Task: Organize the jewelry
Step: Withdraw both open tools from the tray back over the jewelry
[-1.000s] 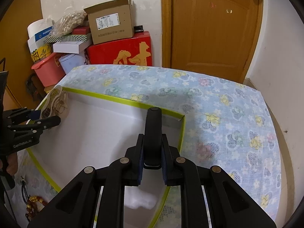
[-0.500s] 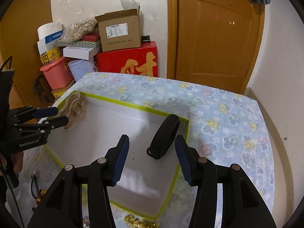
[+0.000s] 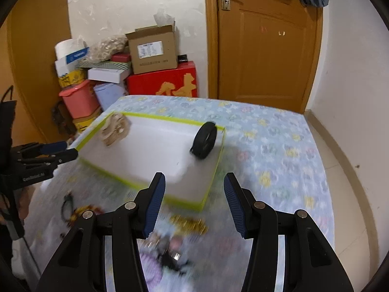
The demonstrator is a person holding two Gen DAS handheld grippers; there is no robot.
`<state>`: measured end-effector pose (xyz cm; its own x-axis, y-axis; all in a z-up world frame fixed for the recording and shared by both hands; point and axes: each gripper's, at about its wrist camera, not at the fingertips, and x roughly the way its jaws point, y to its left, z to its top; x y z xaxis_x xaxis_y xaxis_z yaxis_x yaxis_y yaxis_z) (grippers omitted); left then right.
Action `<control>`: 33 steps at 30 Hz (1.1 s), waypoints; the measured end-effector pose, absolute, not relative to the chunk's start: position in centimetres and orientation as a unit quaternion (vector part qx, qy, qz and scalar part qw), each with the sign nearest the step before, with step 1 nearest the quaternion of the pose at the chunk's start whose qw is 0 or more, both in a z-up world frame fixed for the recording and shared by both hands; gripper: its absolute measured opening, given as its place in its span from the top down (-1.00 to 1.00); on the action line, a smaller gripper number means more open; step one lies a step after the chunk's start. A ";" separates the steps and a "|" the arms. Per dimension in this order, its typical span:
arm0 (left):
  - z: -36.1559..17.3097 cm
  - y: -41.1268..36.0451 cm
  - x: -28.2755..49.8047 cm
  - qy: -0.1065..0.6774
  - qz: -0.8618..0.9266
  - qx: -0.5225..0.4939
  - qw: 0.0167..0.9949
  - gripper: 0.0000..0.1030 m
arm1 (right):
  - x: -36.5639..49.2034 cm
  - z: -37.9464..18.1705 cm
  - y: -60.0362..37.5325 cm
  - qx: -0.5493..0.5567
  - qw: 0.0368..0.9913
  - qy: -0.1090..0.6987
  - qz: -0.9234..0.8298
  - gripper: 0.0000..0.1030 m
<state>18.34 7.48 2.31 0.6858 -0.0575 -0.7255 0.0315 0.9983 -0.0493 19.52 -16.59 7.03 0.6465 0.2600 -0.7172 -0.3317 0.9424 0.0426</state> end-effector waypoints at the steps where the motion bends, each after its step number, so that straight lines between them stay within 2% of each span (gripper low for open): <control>1: 2.4 7.4 17.6 0.394 -0.026 -0.018 0.918 0.01 | 18.7 7.1 -16.8 -0.045 0.906 0.387 0.164 0.01; 17: 2.1 5.9 6.2 0.385 -0.021 -0.058 0.921 0.01 | 7.0 6.5 -19.3 -0.020 0.898 0.401 0.178 0.01; 33: 1.2 5.1 4.2 0.388 -0.024 -0.069 0.919 0.01 | 5.0 5.0 -19.6 0.005 0.883 0.425 0.199 0.01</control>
